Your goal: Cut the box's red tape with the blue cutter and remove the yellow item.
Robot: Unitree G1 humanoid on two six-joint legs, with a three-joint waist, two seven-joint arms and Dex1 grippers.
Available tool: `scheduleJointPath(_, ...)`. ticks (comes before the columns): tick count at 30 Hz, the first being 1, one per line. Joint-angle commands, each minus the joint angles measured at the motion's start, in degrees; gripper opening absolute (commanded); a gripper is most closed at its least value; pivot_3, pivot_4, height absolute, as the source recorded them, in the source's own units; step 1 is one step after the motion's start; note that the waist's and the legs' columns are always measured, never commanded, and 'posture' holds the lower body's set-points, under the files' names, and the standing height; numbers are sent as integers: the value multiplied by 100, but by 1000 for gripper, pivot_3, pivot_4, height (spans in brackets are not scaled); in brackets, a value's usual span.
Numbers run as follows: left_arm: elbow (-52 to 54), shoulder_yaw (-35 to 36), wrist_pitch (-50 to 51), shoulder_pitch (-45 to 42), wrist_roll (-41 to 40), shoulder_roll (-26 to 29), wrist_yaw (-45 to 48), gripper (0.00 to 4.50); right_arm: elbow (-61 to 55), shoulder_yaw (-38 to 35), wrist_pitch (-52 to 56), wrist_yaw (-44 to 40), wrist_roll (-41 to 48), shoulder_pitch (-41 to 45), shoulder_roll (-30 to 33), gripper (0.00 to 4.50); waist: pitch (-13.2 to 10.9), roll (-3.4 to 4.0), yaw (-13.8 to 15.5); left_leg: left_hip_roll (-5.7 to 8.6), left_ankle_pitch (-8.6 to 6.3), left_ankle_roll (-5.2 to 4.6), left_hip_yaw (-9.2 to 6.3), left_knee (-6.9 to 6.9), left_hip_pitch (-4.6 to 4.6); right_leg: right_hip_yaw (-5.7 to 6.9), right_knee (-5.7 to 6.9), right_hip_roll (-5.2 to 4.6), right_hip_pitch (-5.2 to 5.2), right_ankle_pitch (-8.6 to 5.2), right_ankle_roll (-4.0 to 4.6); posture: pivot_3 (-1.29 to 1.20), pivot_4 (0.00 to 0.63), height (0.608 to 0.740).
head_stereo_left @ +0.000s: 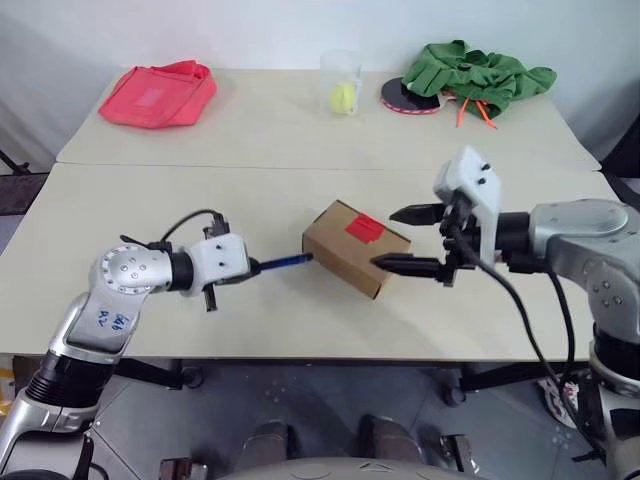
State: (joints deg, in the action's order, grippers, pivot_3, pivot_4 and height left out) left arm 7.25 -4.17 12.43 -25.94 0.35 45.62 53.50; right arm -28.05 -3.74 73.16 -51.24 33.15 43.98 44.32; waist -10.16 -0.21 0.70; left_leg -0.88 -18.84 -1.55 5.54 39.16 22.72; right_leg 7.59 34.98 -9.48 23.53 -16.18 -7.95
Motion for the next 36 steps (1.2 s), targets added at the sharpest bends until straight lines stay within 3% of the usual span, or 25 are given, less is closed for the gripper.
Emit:
scheduleJointPath(1,-160,495,-313,-480,-489,-402,-332,389,358,205,-260,141,-187,381,258,4471,-1,-1,3,1,0,0,-1,0,2,2,0,0,1,0,-1,0,150,740)
scheduleJointPath(7,-876,625,-1499,-1232,-652,-833,-428,389,1269,595,44,642,-367,1341,11,4471,-8,-13,-41,3,1,0,3,6,7,4,1,0,3,3,-6,0,150,740)
scheduleJointPath(13,-1694,209,-2752,-1641,-461,-1131,-242,389,1700,301,632,969,-48,2019,-576,4471,-8,-13,-91,1,2,3,38,-1,10,19,3,0,5,3,-7,0,150,740)
scheduleJointPath(24,-2885,-130,-3895,-2282,-78,-1523,-400,389,2042,-113,1191,1203,401,2429,-1190,4471,-8,-13,-88,5,2,2,34,7,32,26,-1,0,14,8,-15,0,150,740)
scheduleJointPath(36,-3315,-216,-4082,-2374,153,-1475,-483,389,2059,65,1148,1362,191,2403,-540,4471,-8,-14,-81,5,2,2,34,7,35,25,0,0,17,8,-15,0,150,740)
